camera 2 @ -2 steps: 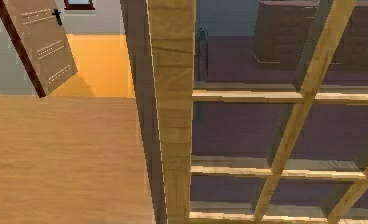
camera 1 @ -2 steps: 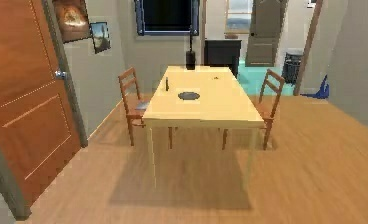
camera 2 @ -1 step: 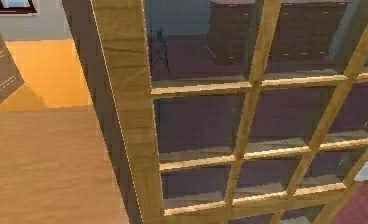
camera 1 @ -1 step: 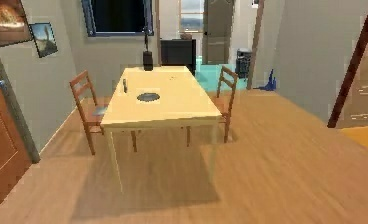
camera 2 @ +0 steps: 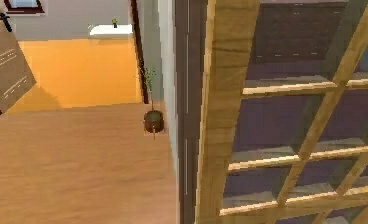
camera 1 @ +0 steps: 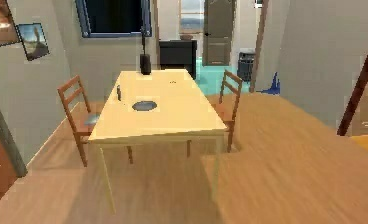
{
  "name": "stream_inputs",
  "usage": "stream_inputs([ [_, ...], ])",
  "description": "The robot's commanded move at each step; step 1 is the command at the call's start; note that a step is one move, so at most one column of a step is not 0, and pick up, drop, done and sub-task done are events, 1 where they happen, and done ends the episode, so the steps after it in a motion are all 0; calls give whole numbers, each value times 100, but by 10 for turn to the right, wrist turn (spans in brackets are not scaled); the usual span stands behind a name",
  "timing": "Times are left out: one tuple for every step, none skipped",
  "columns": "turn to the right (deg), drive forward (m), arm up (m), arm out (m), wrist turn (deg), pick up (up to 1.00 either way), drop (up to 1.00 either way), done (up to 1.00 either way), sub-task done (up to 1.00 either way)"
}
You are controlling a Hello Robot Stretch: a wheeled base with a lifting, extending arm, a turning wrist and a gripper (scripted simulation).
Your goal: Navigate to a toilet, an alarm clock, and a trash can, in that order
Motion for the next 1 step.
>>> stream_inputs([
  [330, 0, 0, 0, 0, 0, 0, 0, 0],
])
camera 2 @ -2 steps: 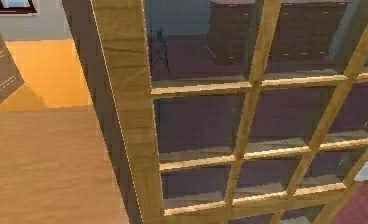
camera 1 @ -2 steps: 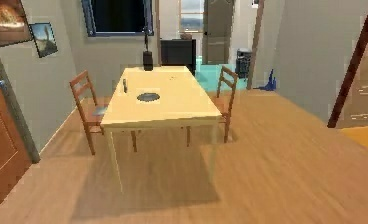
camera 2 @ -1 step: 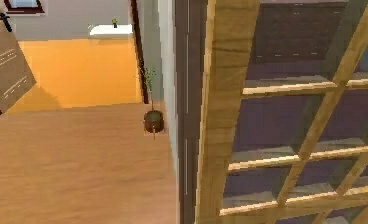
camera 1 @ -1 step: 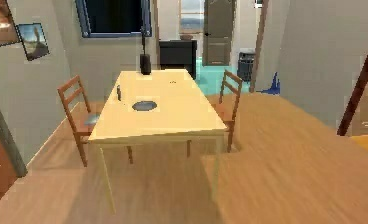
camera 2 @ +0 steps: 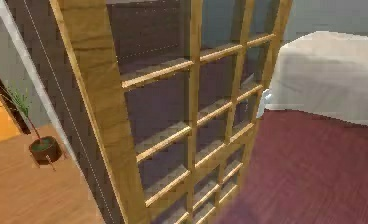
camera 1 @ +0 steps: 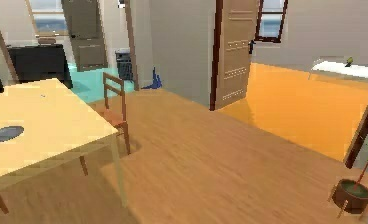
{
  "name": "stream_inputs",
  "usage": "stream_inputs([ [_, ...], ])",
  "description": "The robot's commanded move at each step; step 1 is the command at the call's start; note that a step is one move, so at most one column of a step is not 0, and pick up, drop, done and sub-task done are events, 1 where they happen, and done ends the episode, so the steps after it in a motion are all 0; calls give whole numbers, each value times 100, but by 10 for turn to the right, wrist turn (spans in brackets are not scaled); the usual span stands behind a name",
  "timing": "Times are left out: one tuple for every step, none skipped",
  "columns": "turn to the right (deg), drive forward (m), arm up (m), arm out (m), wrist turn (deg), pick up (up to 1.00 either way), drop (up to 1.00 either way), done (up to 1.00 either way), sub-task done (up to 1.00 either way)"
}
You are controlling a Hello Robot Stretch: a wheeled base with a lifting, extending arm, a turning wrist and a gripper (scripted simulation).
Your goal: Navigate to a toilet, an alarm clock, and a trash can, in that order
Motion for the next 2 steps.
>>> stream_inputs([
  [0, 95, 0, 0, 0, 0, 0, 0, 0],
  [0, 100, 0, 0, 0, 0, 0, 0, 0],
])
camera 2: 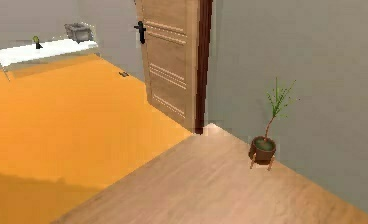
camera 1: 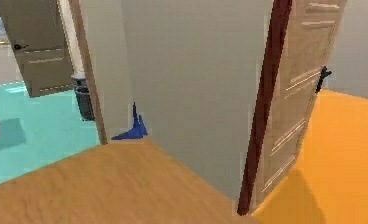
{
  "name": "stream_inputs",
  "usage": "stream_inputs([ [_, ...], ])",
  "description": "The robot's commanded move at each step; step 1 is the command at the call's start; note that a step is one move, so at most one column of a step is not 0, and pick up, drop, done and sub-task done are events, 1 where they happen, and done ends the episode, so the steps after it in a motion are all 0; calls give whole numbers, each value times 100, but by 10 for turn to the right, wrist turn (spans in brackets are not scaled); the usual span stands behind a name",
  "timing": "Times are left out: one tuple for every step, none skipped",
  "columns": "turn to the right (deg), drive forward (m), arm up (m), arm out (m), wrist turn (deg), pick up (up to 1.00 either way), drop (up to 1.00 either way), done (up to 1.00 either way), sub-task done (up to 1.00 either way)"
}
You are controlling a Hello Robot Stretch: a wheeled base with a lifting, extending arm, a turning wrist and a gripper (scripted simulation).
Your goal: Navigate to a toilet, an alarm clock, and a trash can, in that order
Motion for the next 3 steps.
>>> stream_inputs([
  [-30, 0, 0, 0, 0, 0, 0, 0, 0],
  [0, 20, 0, 0, 0, 0, 0, 0, 0],
  [-360, 0, 0, 0, 0, 0, 0, 0, 0],
])
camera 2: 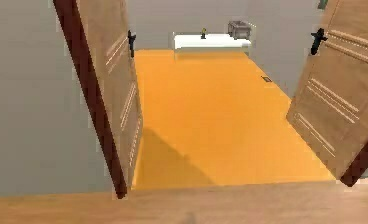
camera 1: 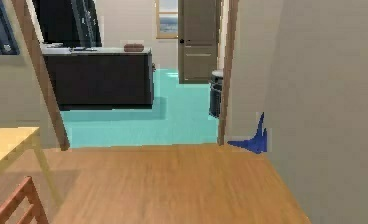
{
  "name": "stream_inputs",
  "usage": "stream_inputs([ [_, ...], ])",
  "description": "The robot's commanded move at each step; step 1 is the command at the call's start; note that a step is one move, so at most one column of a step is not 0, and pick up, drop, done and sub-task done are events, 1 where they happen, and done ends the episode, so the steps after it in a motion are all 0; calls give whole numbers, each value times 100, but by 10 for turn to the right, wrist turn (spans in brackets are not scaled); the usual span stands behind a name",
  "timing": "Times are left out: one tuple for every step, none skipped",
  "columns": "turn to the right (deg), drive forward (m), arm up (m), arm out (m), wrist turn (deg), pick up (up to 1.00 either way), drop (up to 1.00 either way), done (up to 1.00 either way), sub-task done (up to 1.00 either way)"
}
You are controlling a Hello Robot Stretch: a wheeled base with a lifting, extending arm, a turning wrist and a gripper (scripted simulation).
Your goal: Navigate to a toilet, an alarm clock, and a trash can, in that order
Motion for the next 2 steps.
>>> stream_inputs([
  [0, 100, 0, 0, 0, 0, 0, 0, 0],
  [0, 75, 0, 0, 0, 0, 0, 0, 0],
])
